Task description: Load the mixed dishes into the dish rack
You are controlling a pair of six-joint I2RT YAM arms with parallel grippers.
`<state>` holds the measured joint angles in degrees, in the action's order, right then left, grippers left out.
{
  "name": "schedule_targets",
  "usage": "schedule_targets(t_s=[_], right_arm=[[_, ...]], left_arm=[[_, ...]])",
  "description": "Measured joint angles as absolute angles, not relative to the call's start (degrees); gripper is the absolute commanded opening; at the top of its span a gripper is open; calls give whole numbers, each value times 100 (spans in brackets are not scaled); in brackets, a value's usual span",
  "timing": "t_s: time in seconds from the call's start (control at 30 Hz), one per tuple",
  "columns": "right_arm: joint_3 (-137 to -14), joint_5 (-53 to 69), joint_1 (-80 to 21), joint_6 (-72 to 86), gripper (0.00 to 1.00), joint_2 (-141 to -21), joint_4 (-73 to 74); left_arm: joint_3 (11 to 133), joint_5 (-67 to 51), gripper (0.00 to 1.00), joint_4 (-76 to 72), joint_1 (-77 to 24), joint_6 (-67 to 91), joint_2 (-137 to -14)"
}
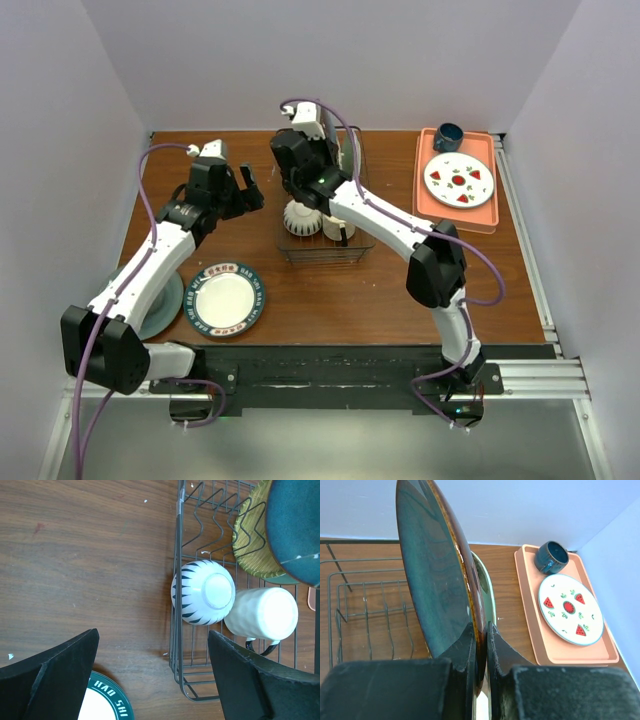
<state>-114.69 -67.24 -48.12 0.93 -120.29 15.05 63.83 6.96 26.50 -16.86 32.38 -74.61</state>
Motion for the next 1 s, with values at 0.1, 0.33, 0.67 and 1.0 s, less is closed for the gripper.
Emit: schedule_targets(t_s=[0.1, 0.33, 0.67, 1.0], right_arm=[[-11716, -6847, -4823, -36, 0, -12309, 1398], [-12090, -6956, -4842, -102, 0, -13026, 1321], [-12123, -7000, -4904, 91, 19, -13399, 1551], [-12346, -7155, -4912, 429, 55, -13327, 1671]], left_arm=[[6368, 668, 96, 2648, -1653, 3238, -7461], [6287, 607, 96, 2652, -1579, 3238, -7461], [6287, 530, 96, 2652, -1503, 3238, -7461], [6287, 434, 96, 2644, -1470, 3238, -7461]])
